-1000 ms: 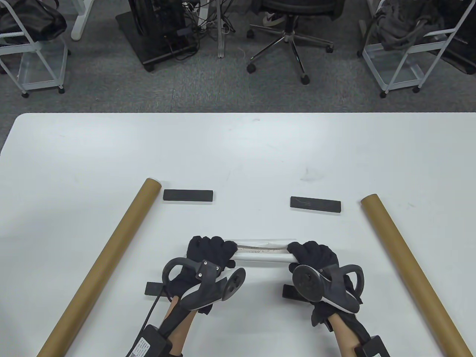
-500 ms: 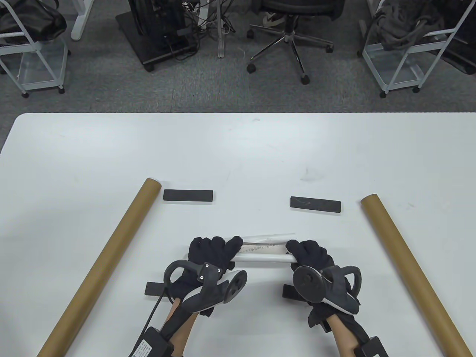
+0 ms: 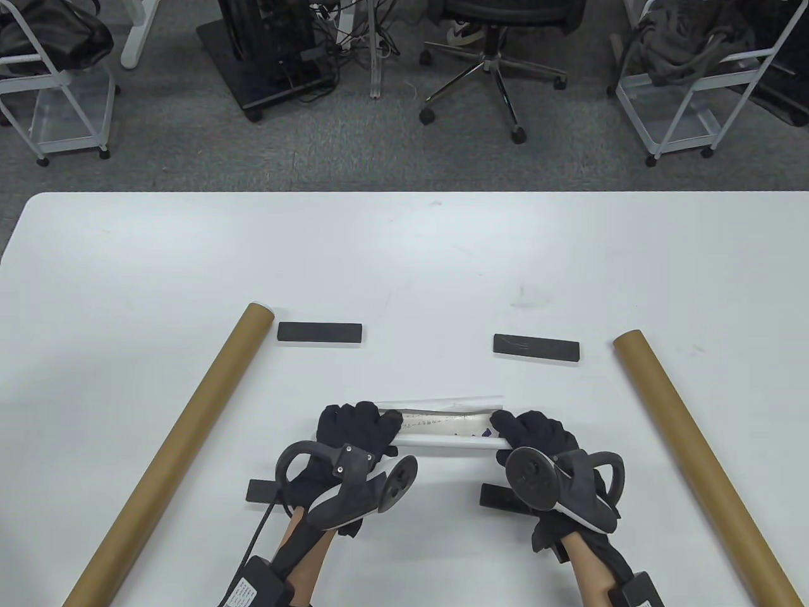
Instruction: Roll up posters and store in mailing tubes
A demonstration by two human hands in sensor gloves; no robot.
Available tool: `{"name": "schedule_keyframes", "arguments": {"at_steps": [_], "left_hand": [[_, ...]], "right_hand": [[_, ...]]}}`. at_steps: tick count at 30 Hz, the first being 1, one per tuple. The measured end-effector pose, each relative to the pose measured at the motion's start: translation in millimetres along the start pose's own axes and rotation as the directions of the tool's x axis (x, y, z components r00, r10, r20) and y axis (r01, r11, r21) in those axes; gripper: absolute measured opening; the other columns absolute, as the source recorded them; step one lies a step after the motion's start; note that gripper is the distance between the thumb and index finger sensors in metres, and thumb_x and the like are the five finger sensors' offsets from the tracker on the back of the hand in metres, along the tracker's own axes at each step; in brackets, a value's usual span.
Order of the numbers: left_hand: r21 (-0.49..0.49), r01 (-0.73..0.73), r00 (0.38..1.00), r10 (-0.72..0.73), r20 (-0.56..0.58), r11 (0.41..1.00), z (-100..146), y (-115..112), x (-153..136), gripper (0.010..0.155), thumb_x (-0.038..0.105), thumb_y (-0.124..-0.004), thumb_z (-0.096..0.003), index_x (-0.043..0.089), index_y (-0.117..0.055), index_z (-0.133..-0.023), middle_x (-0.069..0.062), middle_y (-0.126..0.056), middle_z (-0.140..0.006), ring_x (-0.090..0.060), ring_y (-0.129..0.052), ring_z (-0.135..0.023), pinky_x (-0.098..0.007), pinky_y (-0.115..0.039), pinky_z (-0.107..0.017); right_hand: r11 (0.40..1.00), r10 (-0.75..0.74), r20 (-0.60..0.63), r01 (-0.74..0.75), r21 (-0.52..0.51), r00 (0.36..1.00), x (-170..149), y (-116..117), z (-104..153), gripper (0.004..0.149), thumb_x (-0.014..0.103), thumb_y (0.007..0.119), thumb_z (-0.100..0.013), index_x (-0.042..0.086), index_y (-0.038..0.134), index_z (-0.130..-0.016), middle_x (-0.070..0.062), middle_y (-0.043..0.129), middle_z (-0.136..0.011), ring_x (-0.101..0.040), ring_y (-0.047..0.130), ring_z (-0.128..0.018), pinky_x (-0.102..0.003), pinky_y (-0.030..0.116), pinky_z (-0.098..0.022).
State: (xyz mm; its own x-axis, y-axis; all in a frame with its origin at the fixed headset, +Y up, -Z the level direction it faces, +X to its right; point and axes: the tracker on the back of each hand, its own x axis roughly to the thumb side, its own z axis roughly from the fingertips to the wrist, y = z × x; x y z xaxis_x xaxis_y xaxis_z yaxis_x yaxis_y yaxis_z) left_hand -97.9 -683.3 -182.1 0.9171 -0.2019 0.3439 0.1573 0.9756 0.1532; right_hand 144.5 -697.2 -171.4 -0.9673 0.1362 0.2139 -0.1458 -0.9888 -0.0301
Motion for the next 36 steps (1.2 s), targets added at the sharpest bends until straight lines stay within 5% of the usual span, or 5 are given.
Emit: {"name": "schedule_keyframes", "arguments": {"at_steps": [9,15,21,25,36], "left_hand": [[-0.031,0.015,1.000,-0.015,0.006,0.999,-0.5,-5.0,2.9,0.061,0.039,-0.061,-0.0516,0.027,-0.059,-0.111,-0.001,-0.081,-0.098,-0.021,-0.095,-0.074,-0.056,-0.074,-0.075],[-0.003,0.038,0.999,-0.038,0.017,0.999,1.0,-0.3,5.5,0.067,0.041,-0.069,-0.0502,0.035,-0.045,-0.112,0.001,-0.079,-0.095,-0.019,-0.092,-0.070,-0.055,-0.074,-0.076],[-0.002,0.053,0.998,-0.053,0.035,0.999,1.4,1.5,10.8,0.052,0.043,-0.074,-0.0479,0.031,-0.066,-0.098,0.008,-0.088,-0.083,-0.014,-0.098,-0.064,-0.051,-0.078,-0.074],[-0.007,0.070,0.997,-0.070,0.031,0.997,1.4,-0.5,10.8,0.048,0.044,-0.074,-0.0478,0.033,-0.073,-0.094,0.005,-0.085,-0.091,-0.019,-0.095,-0.076,-0.053,-0.075,-0.076],[-0.013,0.104,0.994,-0.104,0.013,0.994,1.9,-0.8,6.3,0.056,0.045,-0.075,-0.0459,0.034,-0.077,-0.100,0.002,-0.083,-0.094,-0.020,-0.094,-0.078,-0.054,-0.075,-0.075]], "right_hand": [[1.000,0.014,0.023,-0.014,0.000,1.000,6.3,3.0,0.3,0.054,0.027,0.071,-0.051,0.013,0.063,-0.103,-0.016,0.078,-0.095,-0.029,0.090,-0.063,-0.058,0.078,-0.060],[1.000,0.007,0.029,-0.007,0.003,1.000,5.9,4.3,0.5,0.056,0.028,0.074,-0.050,0.013,0.062,-0.103,-0.015,0.076,-0.095,-0.029,0.089,-0.064,-0.058,0.077,-0.061],[1.000,-0.010,-0.004,0.010,0.013,1.000,-1.3,4.4,0.0,0.047,0.028,0.074,-0.049,0.021,0.070,-0.095,-0.012,0.077,-0.094,-0.029,0.089,-0.065,-0.058,0.076,-0.062],[0.999,-0.017,-0.004,0.018,0.046,1.000,-2.7,6.0,0.2,0.047,0.030,0.074,-0.048,0.023,0.071,-0.095,-0.012,0.075,-0.093,-0.028,0.087,-0.064,-0.059,0.075,-0.062],[0.998,-0.053,0.000,0.053,0.022,0.999,-4.3,5.6,-0.3,0.055,0.033,0.076,-0.045,0.018,0.069,-0.098,-0.007,0.087,-0.087,-0.023,0.095,-0.055,-0.052,0.083,-0.058]]}}
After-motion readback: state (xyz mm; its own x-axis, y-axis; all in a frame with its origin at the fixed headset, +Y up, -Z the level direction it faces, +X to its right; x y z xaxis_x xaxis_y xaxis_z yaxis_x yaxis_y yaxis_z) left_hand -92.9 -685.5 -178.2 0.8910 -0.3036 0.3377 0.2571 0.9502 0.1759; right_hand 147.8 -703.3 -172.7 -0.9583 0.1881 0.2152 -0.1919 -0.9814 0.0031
